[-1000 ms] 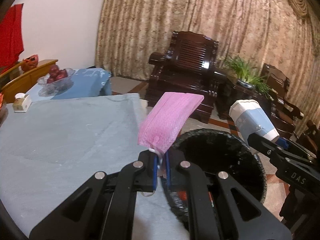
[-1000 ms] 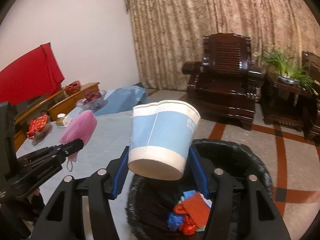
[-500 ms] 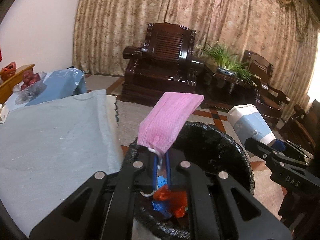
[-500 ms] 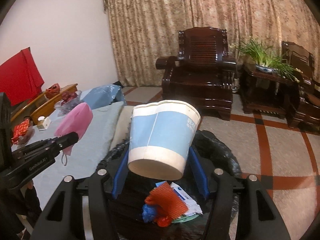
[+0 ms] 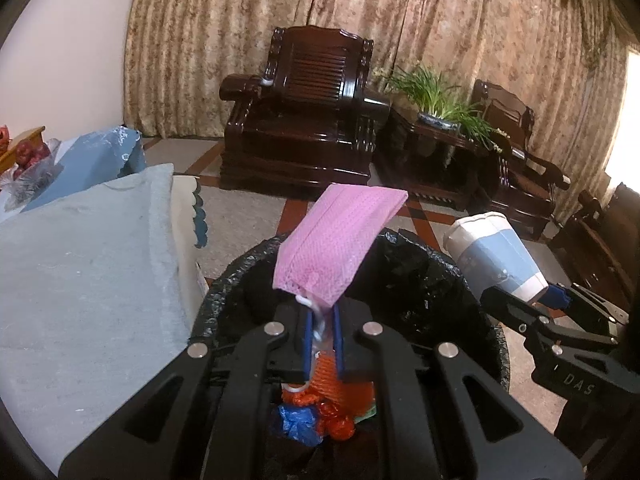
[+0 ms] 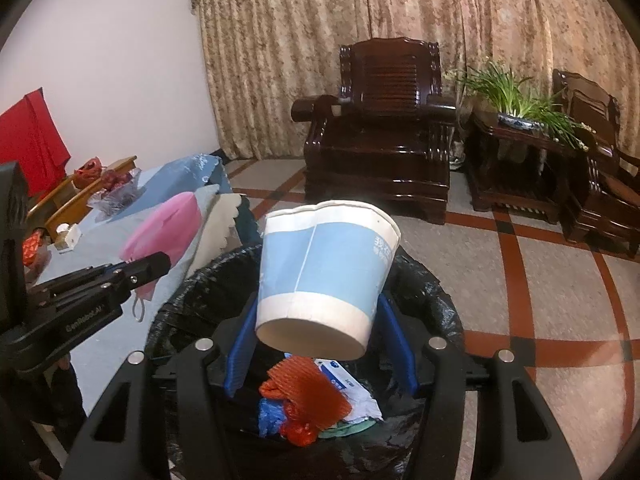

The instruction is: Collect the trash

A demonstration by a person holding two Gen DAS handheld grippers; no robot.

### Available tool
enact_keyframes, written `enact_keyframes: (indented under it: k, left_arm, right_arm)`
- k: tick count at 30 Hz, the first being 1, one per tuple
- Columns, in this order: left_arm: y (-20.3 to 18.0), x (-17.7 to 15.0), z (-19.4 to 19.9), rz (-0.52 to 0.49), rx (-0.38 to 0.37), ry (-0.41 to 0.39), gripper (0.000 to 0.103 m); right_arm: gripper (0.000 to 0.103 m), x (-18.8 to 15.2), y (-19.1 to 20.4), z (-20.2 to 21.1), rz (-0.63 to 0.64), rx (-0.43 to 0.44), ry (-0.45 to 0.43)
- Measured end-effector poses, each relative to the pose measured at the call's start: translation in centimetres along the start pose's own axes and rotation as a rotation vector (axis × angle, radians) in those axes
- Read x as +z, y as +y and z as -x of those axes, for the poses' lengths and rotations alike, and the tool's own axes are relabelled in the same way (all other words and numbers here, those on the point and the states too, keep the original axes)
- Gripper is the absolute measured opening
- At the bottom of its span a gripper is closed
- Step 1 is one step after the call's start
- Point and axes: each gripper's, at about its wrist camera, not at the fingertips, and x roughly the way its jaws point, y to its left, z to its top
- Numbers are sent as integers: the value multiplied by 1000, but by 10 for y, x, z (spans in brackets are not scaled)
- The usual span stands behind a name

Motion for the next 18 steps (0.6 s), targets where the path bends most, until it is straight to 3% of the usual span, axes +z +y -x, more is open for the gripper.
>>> enact_keyframes:
  k: [2,3,4,6,8,12,18]
  left_arm:
    - [-2,0,-7,-3,-16,11,18]
    - [-2,0,-10,1,-22,14,30]
    - [1,0,-9,7,-35,18,48]
    - [4,-2,-10,24,-59,23,60]
    - [3,-1,-10,25,-69,23,63]
    - [8,-2,-3,36,-71,11,78]
    - [18,0,24,56,-26,-24,90]
  right_arm:
    - [63,-3,-2,-4,4,-15,8]
    - [66,-4,-4,-7,10,-22,15]
    - [75,-6,-5,-10,14,-35,21]
    - [82,-9,-9,-12,14,-59,24]
    - [90,-11,-13,-12,6,-75,31]
    - [97,-13,-16,-9,-20,-83,34]
    - [97,-7,-8,2,-29,-47,20]
